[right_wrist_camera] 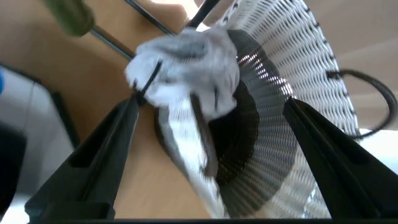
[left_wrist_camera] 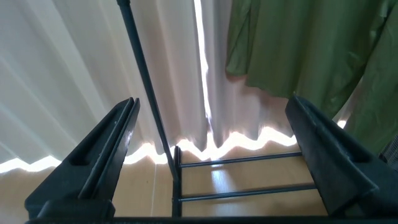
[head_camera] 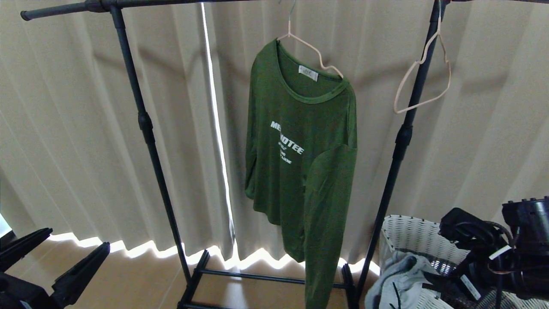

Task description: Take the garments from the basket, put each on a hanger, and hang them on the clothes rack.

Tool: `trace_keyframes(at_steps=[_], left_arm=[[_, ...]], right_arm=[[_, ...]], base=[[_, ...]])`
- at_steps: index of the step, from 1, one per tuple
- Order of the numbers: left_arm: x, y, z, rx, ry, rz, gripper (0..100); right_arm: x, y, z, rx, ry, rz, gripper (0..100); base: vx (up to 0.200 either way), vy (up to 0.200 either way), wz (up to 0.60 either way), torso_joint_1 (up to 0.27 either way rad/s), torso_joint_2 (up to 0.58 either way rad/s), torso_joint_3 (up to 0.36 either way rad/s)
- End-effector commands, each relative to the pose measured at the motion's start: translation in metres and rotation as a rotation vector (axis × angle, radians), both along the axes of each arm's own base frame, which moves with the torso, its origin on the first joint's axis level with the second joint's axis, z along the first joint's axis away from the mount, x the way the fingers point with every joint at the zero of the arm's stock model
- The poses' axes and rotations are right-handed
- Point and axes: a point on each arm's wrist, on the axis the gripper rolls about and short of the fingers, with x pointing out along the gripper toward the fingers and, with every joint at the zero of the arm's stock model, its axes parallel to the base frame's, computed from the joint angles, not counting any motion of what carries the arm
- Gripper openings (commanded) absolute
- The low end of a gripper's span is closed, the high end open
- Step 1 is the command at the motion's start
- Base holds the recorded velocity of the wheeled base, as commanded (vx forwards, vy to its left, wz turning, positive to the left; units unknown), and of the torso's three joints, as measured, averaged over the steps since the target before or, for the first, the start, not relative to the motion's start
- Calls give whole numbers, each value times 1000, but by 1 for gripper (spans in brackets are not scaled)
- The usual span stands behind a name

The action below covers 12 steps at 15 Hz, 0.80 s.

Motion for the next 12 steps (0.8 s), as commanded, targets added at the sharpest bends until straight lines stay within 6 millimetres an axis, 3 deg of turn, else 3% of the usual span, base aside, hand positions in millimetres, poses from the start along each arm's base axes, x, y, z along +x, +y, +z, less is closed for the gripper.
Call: trace_keyframes(at_steps=[1, 6, 12], left_arm=[[0, 0, -1, 0, 3, -2, 100], [0, 0, 1, 1, -4, -1, 100], [-1, 0, 1, 0, -7, -4, 100]], right_arm=[[31, 3, -46, -49, 122, -26, 100], [65, 1, -64, -109, 109, -92, 100], [80, -1, -63, -90, 88, -146, 100]], base=[[0, 0, 0, 0, 0, 0], [0, 0, 0, 0, 0, 0], [0, 0, 0, 0, 0, 0]])
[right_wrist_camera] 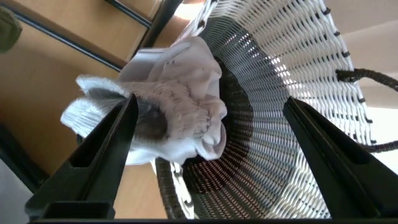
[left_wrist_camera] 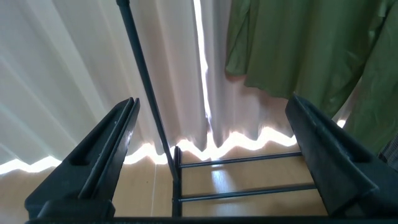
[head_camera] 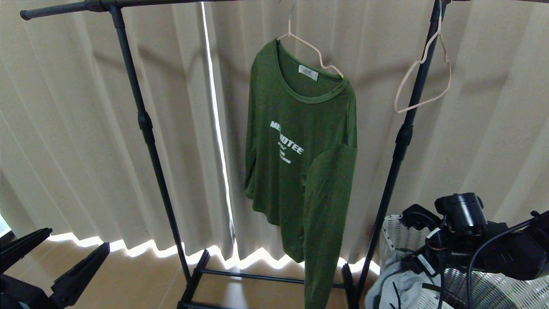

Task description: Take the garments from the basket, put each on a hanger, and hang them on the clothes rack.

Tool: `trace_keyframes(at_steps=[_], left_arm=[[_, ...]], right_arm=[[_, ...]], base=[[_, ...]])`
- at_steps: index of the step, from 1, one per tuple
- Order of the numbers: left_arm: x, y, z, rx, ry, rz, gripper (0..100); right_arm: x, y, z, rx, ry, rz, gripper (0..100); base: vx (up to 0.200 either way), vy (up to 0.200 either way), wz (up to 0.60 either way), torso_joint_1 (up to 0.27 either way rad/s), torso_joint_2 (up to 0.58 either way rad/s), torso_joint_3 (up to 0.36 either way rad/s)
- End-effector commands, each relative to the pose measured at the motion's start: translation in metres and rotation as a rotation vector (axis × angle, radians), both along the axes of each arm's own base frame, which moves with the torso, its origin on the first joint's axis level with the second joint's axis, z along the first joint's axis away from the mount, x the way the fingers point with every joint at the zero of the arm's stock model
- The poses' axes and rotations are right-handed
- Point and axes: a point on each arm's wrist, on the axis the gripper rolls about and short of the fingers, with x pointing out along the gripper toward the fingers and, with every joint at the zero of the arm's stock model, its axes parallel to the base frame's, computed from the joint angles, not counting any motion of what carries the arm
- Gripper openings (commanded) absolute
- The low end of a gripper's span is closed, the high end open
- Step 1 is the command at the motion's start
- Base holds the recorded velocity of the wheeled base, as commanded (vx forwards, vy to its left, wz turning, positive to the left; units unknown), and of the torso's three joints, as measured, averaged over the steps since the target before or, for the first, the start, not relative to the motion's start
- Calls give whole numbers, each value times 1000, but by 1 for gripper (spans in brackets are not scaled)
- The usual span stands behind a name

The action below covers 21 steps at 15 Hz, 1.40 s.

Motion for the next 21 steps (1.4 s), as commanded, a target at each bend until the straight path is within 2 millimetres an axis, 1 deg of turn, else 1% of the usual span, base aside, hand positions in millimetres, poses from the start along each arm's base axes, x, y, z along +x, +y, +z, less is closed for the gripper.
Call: trace_keyframes(at_steps=[1, 6, 10, 12, 13, 18, 20, 21], left_arm=[[0, 0, 0, 0, 0, -1, 100], [0, 0, 0, 0, 1, -2, 100], [0, 0, 0, 0, -2, -2, 100], [-1, 0, 0, 0, -3, -2, 100], [0, 0, 0, 0, -2, -2, 100], [-1, 0, 1, -1, -6, -2, 100], [-1, 0, 1, -1, -6, -2, 100], [-1, 0, 1, -1, -6, -2, 100]], right_arm=[[2, -4, -6, -21, 16, -29, 100], [1, -8, -9, -60, 28, -64, 100], [1, -9, -18, -111, 59, -93, 100], [-4, -9, -18, -112, 66, -94, 100], [-12, -8, -16, -110, 67, -86, 100], [-12, -9, -19, -100, 61, -88, 100], [-22, -7, -16, -84, 64, -71, 100], [-27, -5, -10, -82, 46, -59, 100]], base=[[0, 0, 0, 0, 0, 0], [0, 0, 0, 0, 0, 0], [0, 0, 0, 0, 0, 0], [0, 0, 0, 0, 0, 0], [0, 0, 0, 0, 0, 0], [0, 0, 0, 0, 0, 0], [0, 0, 0, 0, 0, 0], [0, 0, 0, 0, 0, 0]])
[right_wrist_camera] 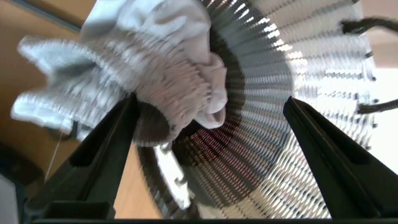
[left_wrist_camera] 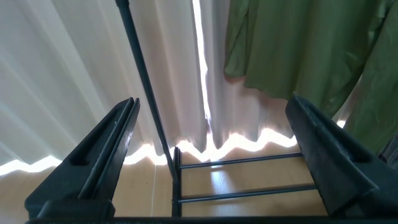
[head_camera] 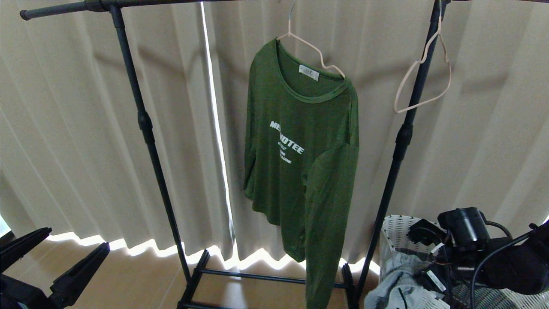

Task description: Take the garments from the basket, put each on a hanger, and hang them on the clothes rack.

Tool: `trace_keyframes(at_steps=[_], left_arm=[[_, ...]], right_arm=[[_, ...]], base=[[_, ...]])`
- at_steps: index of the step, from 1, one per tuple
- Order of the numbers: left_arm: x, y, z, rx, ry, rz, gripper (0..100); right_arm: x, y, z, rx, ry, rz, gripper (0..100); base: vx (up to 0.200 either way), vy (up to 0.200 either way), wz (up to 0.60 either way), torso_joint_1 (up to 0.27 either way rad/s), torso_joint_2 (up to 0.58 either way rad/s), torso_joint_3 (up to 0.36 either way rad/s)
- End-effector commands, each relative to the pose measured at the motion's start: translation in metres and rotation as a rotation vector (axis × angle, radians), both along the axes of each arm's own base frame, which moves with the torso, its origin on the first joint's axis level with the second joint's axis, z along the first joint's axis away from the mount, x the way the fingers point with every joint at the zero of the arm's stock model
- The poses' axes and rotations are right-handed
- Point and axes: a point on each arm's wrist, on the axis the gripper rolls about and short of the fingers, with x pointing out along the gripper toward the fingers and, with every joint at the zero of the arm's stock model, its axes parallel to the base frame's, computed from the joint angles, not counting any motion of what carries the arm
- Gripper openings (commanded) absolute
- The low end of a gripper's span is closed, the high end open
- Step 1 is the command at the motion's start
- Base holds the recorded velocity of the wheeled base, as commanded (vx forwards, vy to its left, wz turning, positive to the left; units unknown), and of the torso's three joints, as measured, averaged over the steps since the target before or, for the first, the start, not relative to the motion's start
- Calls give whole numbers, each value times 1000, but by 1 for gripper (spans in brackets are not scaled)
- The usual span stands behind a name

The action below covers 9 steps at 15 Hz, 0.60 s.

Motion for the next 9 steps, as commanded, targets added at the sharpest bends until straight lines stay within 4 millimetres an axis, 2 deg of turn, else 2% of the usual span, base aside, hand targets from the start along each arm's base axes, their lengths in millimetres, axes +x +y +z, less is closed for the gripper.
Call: trace_keyframes(at_steps=[1, 6, 7, 9], left_arm=[[0, 0, 0, 0, -1, 0, 100], [0, 0, 1, 0, -6, 0, 100], [0, 0, 1, 1, -6, 0, 100], [-1, 0, 2, 1, -12, 1, 100]], right_arm=[[-7, 3, 10, 1, -29, 16, 100], [-6, -2, 10, 1, -59, -7, 100], [-3, -2, 7, -2, -59, -10, 100], [5, -3, -10, 0, -54, -15, 100]], base=[[0, 0, 0, 0, 0, 0], [0, 0, 0, 0, 0, 0], [0, 0, 0, 0, 0, 0], [0, 0, 0, 0, 0, 0]])
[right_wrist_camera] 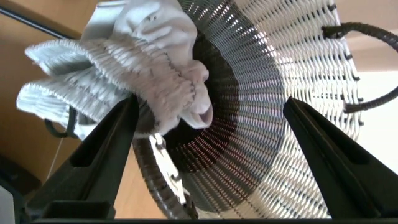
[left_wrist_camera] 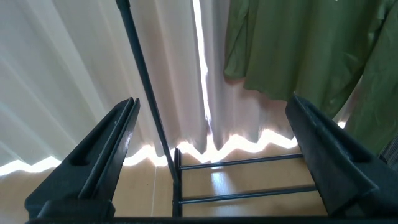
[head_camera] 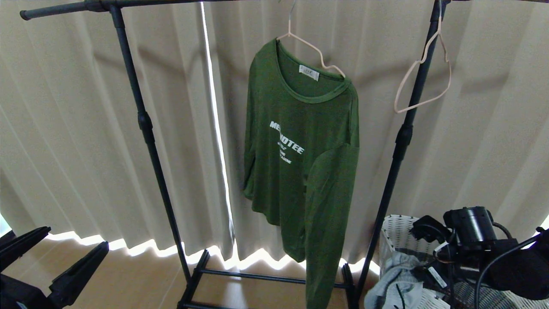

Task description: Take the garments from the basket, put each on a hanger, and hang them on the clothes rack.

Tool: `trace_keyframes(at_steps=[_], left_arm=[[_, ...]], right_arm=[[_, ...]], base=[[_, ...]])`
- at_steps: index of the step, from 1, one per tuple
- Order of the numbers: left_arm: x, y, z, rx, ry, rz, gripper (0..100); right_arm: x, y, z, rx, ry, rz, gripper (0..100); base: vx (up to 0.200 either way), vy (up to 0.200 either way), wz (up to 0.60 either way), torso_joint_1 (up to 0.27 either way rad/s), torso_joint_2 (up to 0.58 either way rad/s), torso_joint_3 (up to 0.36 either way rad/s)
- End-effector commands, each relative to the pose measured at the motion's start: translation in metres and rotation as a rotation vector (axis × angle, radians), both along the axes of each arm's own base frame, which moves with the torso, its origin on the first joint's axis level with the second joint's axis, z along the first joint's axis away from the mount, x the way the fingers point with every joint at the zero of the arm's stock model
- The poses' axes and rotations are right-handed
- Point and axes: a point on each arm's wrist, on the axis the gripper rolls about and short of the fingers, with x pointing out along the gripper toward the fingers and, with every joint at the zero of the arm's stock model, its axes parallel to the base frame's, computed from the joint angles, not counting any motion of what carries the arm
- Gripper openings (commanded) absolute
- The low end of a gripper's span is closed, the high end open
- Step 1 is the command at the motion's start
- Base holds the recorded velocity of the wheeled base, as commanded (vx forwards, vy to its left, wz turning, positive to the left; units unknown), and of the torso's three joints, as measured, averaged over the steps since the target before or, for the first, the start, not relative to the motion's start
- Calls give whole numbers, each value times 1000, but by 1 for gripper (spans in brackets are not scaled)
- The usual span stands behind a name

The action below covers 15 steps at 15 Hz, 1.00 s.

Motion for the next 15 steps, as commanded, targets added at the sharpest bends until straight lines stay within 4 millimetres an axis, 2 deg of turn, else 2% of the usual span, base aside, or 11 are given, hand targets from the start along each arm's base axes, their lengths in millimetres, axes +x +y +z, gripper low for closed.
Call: trace_keyframes(at_steps=[1, 4, 5, 9, 12, 15], left_arm=[[-2, 0, 1, 0, -11, 1, 100], [-2, 0, 2, -1, -15, 1, 100], [-2, 0, 2, -1, -15, 1, 100], [-2, 0, 1, -1, -14, 1, 100], [-5, 1, 8, -6, -53, 11, 100], [-6, 1, 14, -12, -86, 11, 100]], right_arm=[[9, 0, -22, 2, -2, -1, 100], [15, 1, -35, -2, -17, 3, 100], [15, 1, -34, -2, -21, 3, 0], [15, 2, -25, 13, -59, 6, 0], [6, 4, 7, 26, -159, 21, 0], [-19, 7, 57, 39, -299, 47, 0]], base=[[0, 0, 0, 0, 0, 0], [0, 0, 0, 0, 0, 0], [0, 0, 0, 0, 0, 0], [0, 0, 0, 0, 0, 0], [0, 0, 0, 0, 0, 0], [0, 0, 0, 0, 0, 0]])
